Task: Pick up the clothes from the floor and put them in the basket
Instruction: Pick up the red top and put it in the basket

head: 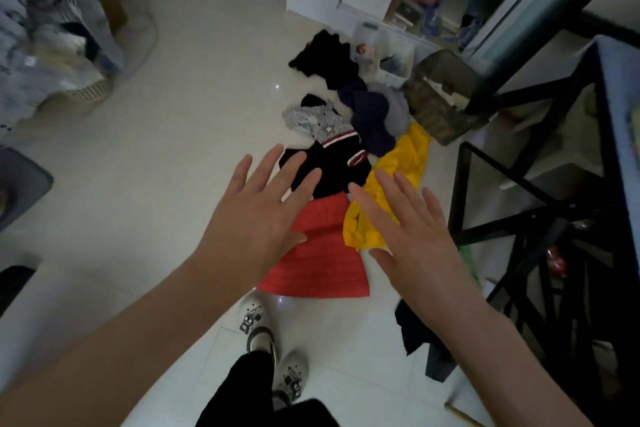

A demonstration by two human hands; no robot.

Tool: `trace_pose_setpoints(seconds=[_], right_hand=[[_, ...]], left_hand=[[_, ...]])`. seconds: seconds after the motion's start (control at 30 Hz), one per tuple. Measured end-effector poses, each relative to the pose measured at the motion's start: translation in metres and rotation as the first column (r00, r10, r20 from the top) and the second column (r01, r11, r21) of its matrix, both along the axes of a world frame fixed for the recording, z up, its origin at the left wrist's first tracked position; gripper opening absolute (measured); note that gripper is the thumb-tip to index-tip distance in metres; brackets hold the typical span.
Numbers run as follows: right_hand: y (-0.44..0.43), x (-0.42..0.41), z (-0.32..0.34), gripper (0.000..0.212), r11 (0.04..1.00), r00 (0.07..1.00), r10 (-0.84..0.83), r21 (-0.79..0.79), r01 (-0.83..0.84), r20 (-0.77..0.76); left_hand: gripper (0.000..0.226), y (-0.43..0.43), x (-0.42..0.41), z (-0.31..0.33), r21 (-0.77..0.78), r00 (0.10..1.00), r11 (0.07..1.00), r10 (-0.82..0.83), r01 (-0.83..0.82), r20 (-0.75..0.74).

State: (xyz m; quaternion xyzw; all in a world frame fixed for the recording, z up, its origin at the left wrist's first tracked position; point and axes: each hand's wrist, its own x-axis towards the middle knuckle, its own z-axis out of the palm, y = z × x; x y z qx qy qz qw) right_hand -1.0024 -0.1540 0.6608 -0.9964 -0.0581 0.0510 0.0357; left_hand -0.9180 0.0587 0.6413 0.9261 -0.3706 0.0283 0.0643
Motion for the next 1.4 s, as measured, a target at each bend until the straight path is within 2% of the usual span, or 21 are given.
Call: trace_pose_setpoints(seconds=[0.13, 0.3, 0.37, 0.5, 0.6, 0.7, 0.8, 0.97, 1.1, 1.17, 1.23, 1.3, 1.33, 1.37, 1.4], right_hand=[[-0.021, 0.034, -0.078, 0.104, 0.996, 0.996, -0.045, 0.07, 0.05, -0.077], [-0.039, 0.069, -0.225, 0.114, 0.996, 0.964, -0.044, 0.058, 0.061, -0.261], [-0.046, 0.082, -0.302, 0.113, 0.994, 0.946, -0.064, 0.068, 0.09, -0.317], [-0.053, 0.099, -0.448, 0.111, 0.999, 0.933, -0.022, 0.03, 0.035, -0.36], [-0.063, 0.108, -0.567, 0.115, 1.0, 0.917, -0.006, -0.011, 0.002, -0.4], [-0.07, 0.12, -0.653, 0.108, 0.996, 0.913, 0.049, -0.053, -0.077, -0.404], [-0.078, 0.129, -0.738, 0.121, 0.982, 0.901, 0.084, -0.118, -0.147, -0.425], [-0.091, 0.148, -0.822, 0.144, 0.961, 0.895, 0.157, -0.146, -0.237, -0.417], [-0.091, 0.168, -0.859, 0.161, 0.964, 0.874, 0.175, -0.102, -0.246, -0.454], [-0.09, 0.179, -0.864, 0.164, 0.959, 0.852, 0.178, -0.106, -0.261, -0.492], [-0.089, 0.18, -0.863, 0.16, 0.958, 0.848, 0.167, -0.119, -0.259, -0.503], [-0.09, 0.177, -0.858, 0.147, 0.965, 0.87, 0.14, -0.132, -0.227, -0.473], [-0.091, 0.173, -0.859, 0.13, 0.97, 0.89, 0.13, -0.13, -0.205, -0.436], [-0.089, 0.17, -0.855, 0.103, 0.97, 0.922, 0.146, -0.131, -0.204, -0.358], [-0.086, 0.166, -0.85, 0.074, 0.973, 0.937, 0.15, -0.12, -0.196, -0.315]], left_hand=[[0.095, -0.02, 0.042, -0.07, 0.018, 0.995, 0.999, 0.041, -0.039, -0.09], [0.109, -0.042, 0.072, -0.2, 0.108, 0.958, 0.985, 0.159, -0.137, -0.238], [0.114, -0.051, 0.077, -0.276, 0.164, 0.94, 0.976, 0.184, -0.141, -0.288], [0.121, -0.069, 0.077, -0.422, 0.225, 0.923, 0.969, 0.179, -0.105, -0.342], [0.137, -0.084, 0.072, -0.545, 0.299, 0.891, 0.949, 0.218, -0.099, -0.398], [0.143, -0.099, 0.069, -0.632, 0.384, 0.868, 0.92, 0.253, -0.079, -0.427], [0.143, -0.113, 0.065, -0.724, 0.464, 0.858, 0.882, 0.298, -0.08, -0.418], [0.148, -0.111, 0.072, -0.814, 0.459, 0.848, 0.879, 0.338, -0.13, -0.408], [0.156, -0.106, 0.086, -0.849, 0.407, 0.796, 0.898, 0.365, -0.166, -0.482], [0.156, -0.105, 0.093, -0.853, 0.418, 0.802, 0.894, 0.367, -0.164, -0.471], [0.15, -0.106, 0.096, -0.855, 0.428, 0.793, 0.887, 0.385, -0.175, -0.472], [0.129, -0.11, 0.092, -0.851, 0.408, 0.778, 0.891, 0.395, -0.197, -0.488], [0.106, -0.114, 0.085, -0.848, 0.388, 0.785, 0.898, 0.389, -0.207, -0.482], [0.083, -0.115, 0.082, -0.839, 0.366, 0.792, 0.904, 0.386, -0.222, -0.472], [0.072, -0.116, 0.078, -0.83, 0.35, 0.787, 0.907, 0.388, -0.233, -0.481]])
